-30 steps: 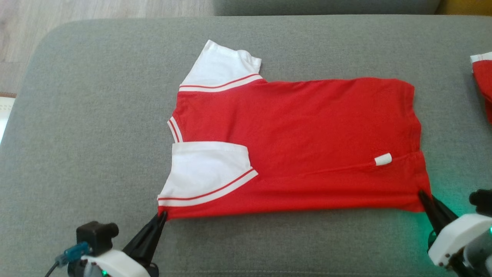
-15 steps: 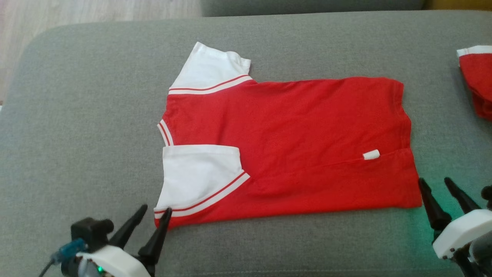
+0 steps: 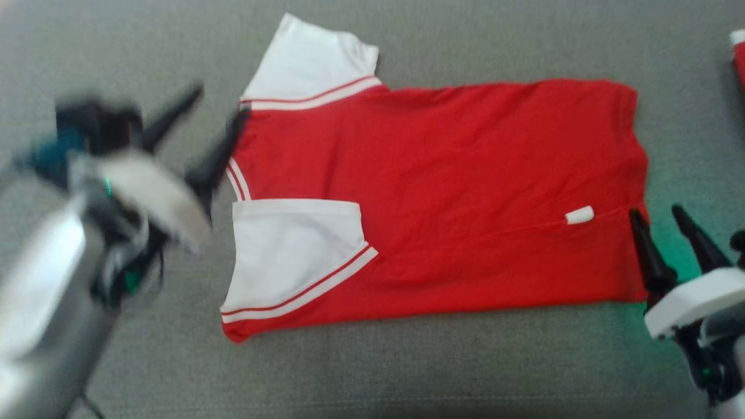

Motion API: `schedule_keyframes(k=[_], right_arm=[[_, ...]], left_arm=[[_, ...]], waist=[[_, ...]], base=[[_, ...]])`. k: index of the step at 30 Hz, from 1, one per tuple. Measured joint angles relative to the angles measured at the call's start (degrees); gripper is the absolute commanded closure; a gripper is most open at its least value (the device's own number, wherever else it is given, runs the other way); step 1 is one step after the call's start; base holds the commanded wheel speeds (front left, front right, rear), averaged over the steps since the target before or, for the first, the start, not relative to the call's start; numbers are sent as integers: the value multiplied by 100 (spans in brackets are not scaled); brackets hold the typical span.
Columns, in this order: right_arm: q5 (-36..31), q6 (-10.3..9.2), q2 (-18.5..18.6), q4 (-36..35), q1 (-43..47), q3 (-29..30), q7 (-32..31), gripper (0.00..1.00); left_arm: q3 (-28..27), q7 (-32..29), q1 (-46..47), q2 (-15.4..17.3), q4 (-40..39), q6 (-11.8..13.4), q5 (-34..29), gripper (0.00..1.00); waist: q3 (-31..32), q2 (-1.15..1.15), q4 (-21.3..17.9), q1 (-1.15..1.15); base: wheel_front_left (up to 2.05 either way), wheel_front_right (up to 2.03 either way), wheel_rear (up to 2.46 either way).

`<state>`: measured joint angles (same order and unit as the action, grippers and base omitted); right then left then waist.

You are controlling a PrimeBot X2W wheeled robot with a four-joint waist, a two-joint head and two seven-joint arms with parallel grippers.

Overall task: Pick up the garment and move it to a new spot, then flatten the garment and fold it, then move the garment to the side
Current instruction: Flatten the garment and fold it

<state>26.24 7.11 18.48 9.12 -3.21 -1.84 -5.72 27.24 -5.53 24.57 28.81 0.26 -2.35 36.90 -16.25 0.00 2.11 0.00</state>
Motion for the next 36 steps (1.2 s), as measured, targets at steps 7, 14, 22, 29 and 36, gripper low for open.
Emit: schedule_keyframes(k=[7, 14, 22, 29, 36], right_arm=[[-10, 0, 54, -164, -591, -86, 63, 0], [-10, 0, 47, -194, -913, -185, 187, 0], [-1, 0, 29, -214, -1031, -234, 364, 0], [41, 0, 4, -183, -1174, -247, 478, 0], [41, 0, -10, -99, -1227, -310, 563, 0]], left_arm=[[365, -1188, 2533, -350, 1505, -379, 69, 0], [572, -1338, 3608, -409, 2906, -474, 47, 0], [740, -1344, 4081, -332, 3815, -479, 51, 0], [1072, -1302, 4263, -108, 4116, -480, 55, 0], [1316, -1358, 4442, 31, 4222, -515, 234, 19]], waist=[[-751, 0, -87, -2], [-1262, 0, -410, -2], [-1679, 0, -858, -1], [-1895, 0, -1129, -1], [-1928, 0, -1259, 0]], base=[[0, 0, 0], [0, 0, 0], [0, 0, 0], [0, 0, 0], [0, 0, 0]])
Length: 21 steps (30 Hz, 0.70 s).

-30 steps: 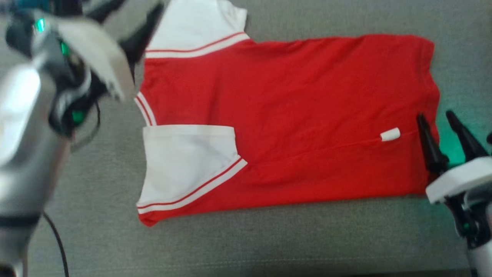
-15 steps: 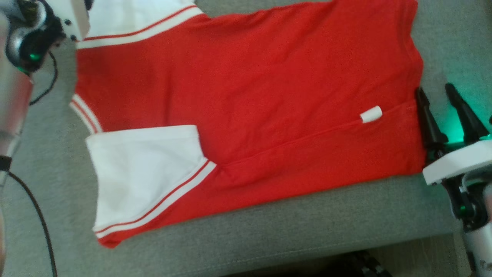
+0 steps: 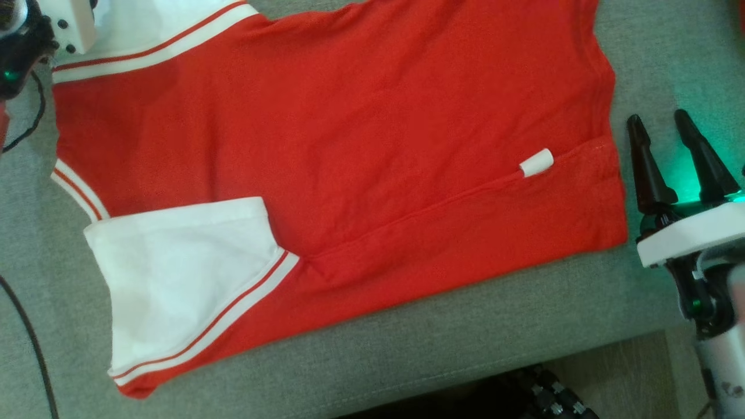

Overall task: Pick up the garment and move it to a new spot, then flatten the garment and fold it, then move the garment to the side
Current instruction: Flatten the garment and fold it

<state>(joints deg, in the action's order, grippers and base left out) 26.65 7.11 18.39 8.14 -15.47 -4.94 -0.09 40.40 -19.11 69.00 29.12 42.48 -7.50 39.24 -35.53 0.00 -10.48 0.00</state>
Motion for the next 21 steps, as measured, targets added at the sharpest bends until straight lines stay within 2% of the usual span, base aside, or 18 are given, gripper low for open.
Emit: schedule_keyframes(k=[1, 2, 3, 8, 14, 21], right_arm=[[0, 0, 0, 20, -25, 0, 11, 0], [0, 0, 0, 30, -44, 0, 11, 0], [0, 0, 0, 35, -48, -4, 11, 0], [1, 0, 0, 103, -48, -23, 18, 0], [89, 0, 2, 130, -109, -118, -4, 0], [268, 0, 91, 517, -971, -495, -755, 0]], left_arm=[[52, -30, 14, 20, -8, -1, 40, 58], [127, -57, 44, 43, -20, -5, 80, 77], [166, -74, 60, 66, -33, -7, 110, 100], [382, -36, 56, 185, -149, -1, 345, 100], [679, 365, 33, 218, -265, -1, 494, 100], [1149, 839, -275, 248, -654, -2, 790, 100]], waist=[[4, 0, -11, 0], [7, 0, -21, 0], [10, 0, -32, 0], [38, 0, -72, 0], [200, 0, -35, 0], [695, 0, 138, 0]], base=[[0, 0, 0], [0, 0, 0], [0, 0, 0], [0, 0, 0], [0, 0, 0], [0, 0, 0]])
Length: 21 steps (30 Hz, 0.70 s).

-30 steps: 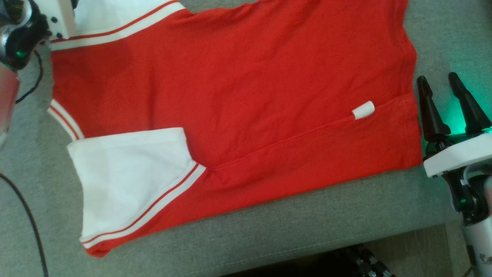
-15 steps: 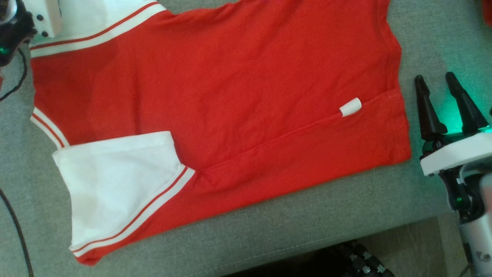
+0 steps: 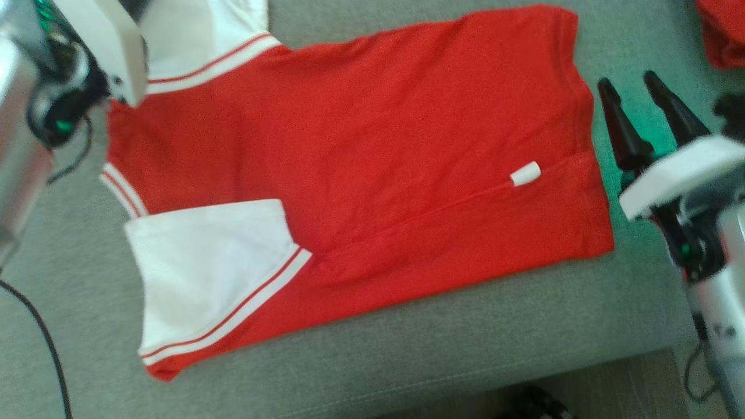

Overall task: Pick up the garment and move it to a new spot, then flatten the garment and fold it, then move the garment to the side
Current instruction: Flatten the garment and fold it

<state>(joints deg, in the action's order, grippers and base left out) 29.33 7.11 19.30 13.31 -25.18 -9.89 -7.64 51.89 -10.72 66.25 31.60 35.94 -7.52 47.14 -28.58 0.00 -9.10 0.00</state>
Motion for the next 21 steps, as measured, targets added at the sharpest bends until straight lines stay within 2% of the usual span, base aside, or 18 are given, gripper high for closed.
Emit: schedule_keyframes(k=[5, 9, 21], right_arm=[[-113, 0, 13, 879, -766, -176, -591, 0], [-447, 0, -13, 1763, -1306, -212, -804, 0], [-1347, 0, -166, 4012, -2670, -153, -951, 0]], left_arm=[[338, 244, -165, 47, -378, -2, 153, 100], [537, 378, -170, 58, -721, -3, 243, 100], [899, 483, -185, 153, -1349, -3, 346, 100]], waist=[[359, 0, 249, 0], [570, 0, 511, 0], [715, 0, 1042, 0]], base=[[0, 0, 0], [0, 0, 0], [0, 0, 0]])
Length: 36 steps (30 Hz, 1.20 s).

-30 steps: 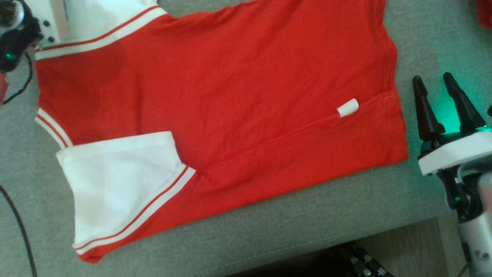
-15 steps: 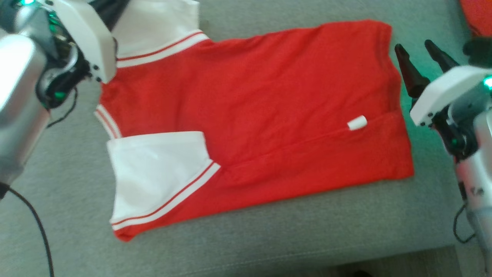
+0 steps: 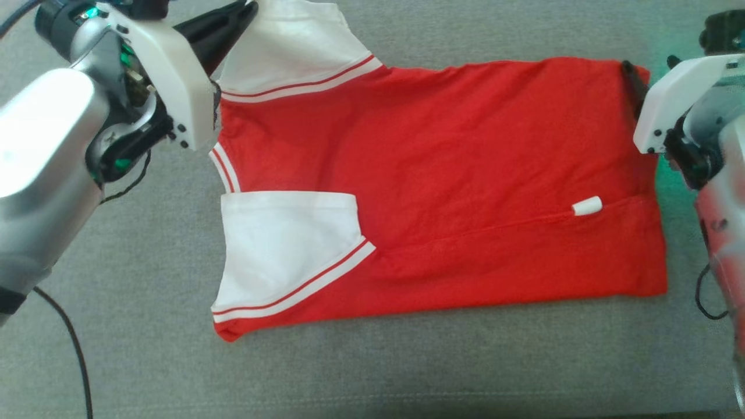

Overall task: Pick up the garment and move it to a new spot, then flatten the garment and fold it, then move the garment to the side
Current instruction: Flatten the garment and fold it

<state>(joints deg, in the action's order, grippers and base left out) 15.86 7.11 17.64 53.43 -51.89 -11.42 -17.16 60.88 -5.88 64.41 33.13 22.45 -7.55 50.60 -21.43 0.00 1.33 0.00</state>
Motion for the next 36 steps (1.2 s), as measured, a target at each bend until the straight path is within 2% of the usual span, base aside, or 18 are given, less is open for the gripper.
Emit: schedule_keyframes(k=[4, 6, 8, 11, 12, 14, 19, 25, 29, 36], right_arm=[[-156, 0, -83, 483, -192, -9, -30, 0], [-181, 0, -96, 641, -266, -20, -31, 7], [-190, 0, -99, 765, -355, -74, -21, 24], [-231, 0, -132, 923, -440, -142, 35, 60], [-231, 0, -148, 982, -452, -162, 54, 68], [-232, 0, -168, 1088, -501, -205, 62, 99], [-230, 0, -209, 1229, -596, -286, 177, 100], [2, 0, -215, 1228, -800, -219, 750, 100], [97, 0, -202, 1229, -943, -111, 1012, 100], [409, 0, -22, 1237, -1140, -109, 1210, 100]], left_arm=[[69, 29, 9, 10, -22, 0, 0, 100], [115, 69, 9, 24, -22, 0, 2, 100], [126, 96, 9, 31, -21, 0, 53, 100], [137, 102, 10, 32, -14, 0, 58, 100], [138, 103, 10, 33, -9, 0, 59, 100], [145, 119, 10, 41, 9, 0, 71, 100], [155, 203, 11, 70, 60, 0, 99, 100], [135, 865, 133, 107, 269, 7, -196, 100], [81, 1070, 318, 97, 450, 15, -266, 100], [-21, 1298, 542, -38, 662, 12, -226, 100]], waist=[[-32, 0, 84, 0], [-31, 0, 105, 0], [-23, 0, 112, 0], [2, 0, 113, 0], [13, 0, 113, 0], [35, 0, 110, 0], [79, 0, 106, 0], [84, 0, 94, 0], [70, 0, 84, 0], [163, 0, 118, 0]], base=[[0, 0, 0], [0, 0, 0], [0, 0, 0], [0, 0, 0], [0, 0, 0], [0, 0, 0], [0, 0, 0], [0, 0, 0], [0, 0, 0], [0, 0, 0]])
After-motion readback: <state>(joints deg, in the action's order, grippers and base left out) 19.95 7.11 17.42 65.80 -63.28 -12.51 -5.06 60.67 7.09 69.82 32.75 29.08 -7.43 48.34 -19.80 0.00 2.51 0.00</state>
